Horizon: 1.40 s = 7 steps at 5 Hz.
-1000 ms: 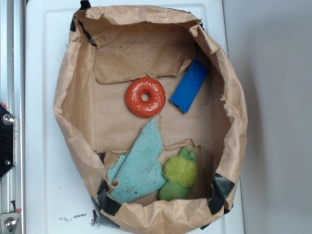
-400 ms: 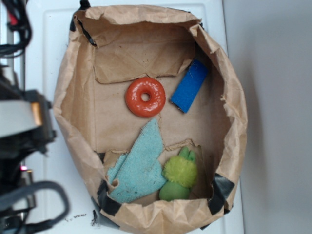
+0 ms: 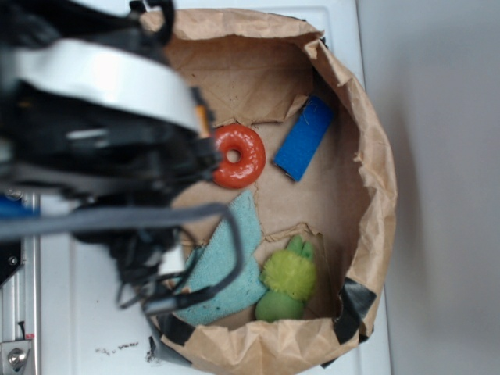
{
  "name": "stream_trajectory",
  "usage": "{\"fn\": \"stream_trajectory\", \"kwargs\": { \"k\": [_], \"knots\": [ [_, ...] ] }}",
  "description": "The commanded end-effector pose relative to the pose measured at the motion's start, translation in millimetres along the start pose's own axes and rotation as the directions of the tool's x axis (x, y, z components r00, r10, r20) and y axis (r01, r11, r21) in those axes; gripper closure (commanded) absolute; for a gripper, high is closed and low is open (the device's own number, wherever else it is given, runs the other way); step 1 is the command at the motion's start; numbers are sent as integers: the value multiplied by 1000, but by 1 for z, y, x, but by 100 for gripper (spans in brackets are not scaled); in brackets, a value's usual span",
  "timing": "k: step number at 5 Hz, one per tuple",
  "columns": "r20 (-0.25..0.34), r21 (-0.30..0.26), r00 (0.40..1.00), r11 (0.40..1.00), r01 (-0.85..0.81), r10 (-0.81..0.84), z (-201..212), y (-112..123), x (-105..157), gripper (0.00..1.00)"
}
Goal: Grab the blue cloth.
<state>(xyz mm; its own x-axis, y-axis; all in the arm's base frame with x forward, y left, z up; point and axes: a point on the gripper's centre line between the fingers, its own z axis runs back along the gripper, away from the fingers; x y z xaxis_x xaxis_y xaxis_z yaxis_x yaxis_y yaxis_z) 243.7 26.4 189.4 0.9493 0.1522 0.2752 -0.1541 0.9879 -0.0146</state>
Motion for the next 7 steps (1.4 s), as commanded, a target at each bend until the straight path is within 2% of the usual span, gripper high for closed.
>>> {"fn": "stream_trajectory", "kwargs": {
  "k": [1,2,3,7],
  "knots": [
    [-48,-106,999,994,-24,19,-34,17,16,0],
    [-83,-101,994,992,-80,72,-54,-2,-7,0],
    [-126,-121,987,986,-116,101,-68,-23,-22,0],
    [-126,-121,987,986,-116,101,-68,-23,-22,0]
  ]
}}
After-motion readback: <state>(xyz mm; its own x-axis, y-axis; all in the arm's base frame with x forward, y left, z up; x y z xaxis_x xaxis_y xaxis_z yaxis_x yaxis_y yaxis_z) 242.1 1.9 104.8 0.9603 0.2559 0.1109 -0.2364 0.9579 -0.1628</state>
